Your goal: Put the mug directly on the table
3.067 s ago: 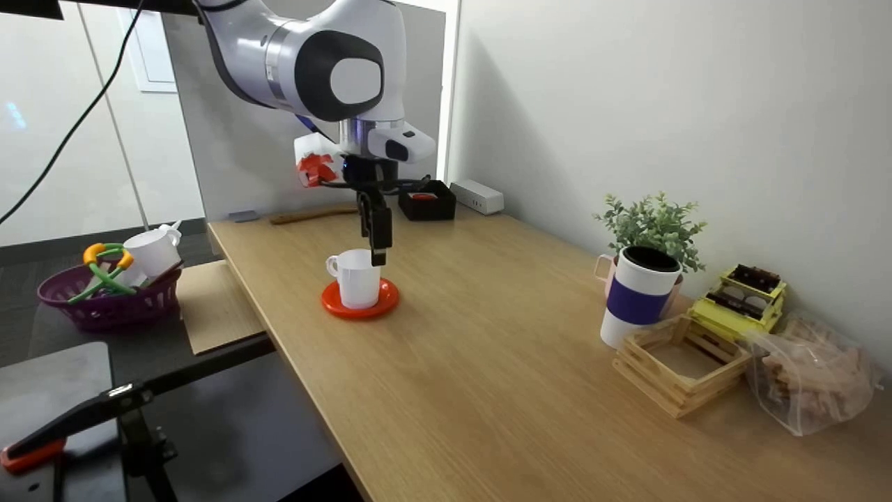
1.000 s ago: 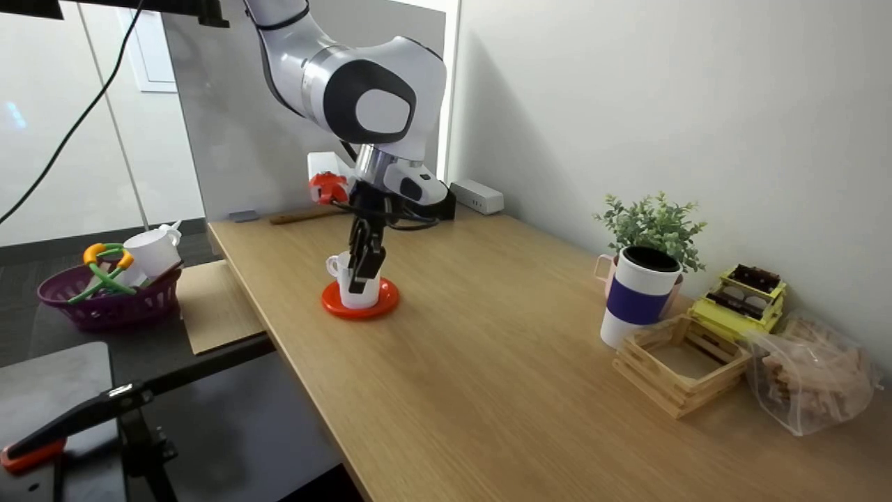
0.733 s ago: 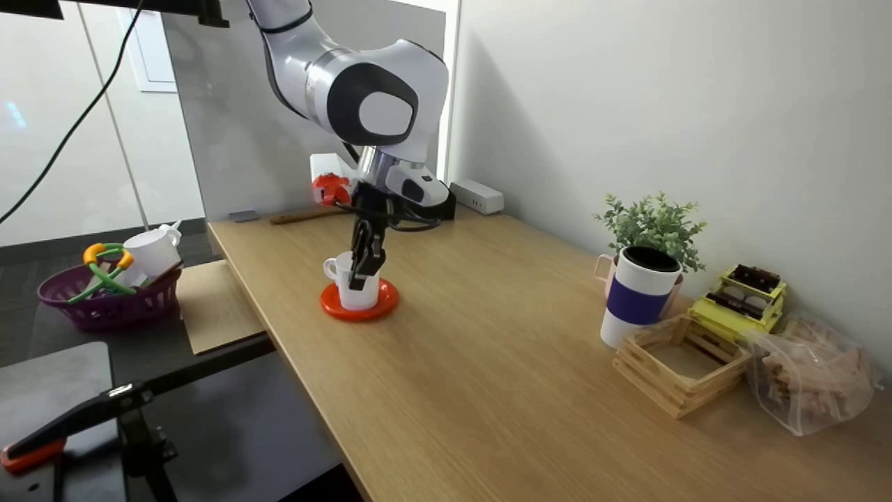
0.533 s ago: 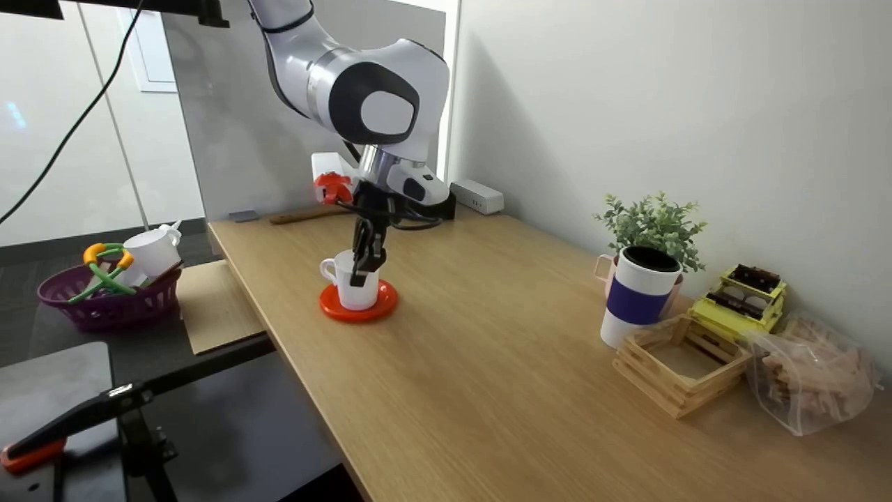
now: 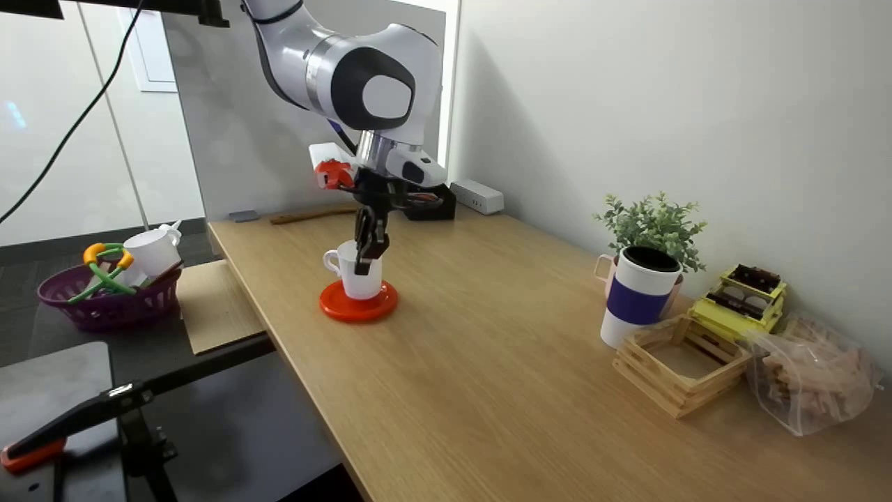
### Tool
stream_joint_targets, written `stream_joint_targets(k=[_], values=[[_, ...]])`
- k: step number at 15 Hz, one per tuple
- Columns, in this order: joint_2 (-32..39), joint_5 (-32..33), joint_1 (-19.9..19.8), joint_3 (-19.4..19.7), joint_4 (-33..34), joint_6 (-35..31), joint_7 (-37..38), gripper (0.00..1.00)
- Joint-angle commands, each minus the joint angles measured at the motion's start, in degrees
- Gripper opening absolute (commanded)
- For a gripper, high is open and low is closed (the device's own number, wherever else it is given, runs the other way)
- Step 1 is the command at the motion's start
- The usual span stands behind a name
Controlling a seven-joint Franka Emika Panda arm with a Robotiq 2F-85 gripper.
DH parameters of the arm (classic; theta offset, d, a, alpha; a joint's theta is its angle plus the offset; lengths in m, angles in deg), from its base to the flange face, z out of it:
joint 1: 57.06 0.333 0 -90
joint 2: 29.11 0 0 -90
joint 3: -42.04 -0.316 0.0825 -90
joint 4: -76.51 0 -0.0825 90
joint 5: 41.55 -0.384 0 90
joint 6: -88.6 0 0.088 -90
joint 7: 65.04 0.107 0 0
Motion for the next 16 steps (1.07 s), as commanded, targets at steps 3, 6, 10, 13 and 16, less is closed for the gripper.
stream_joint_targets(k=[3, 6, 10, 13, 16], values=[[-4.79, 5.04, 2.95, 1.85, -1.50, 1.10, 2.45, 0.00], [-6.94, 8.64, 3.54, 2.69, -2.11, 0.00, 3.76, 0.00], [-9.01, 6.54, 0.49, 2.01, -2.55, -1.88, 0.73, 0.00], [-9.51, 3.97, -2.42, 1.68, -2.71, -3.34, -2.51, 0.00], [-8.52, -1.22, -6.70, 0.60, -2.20, -5.33, -10.03, 0.00]])
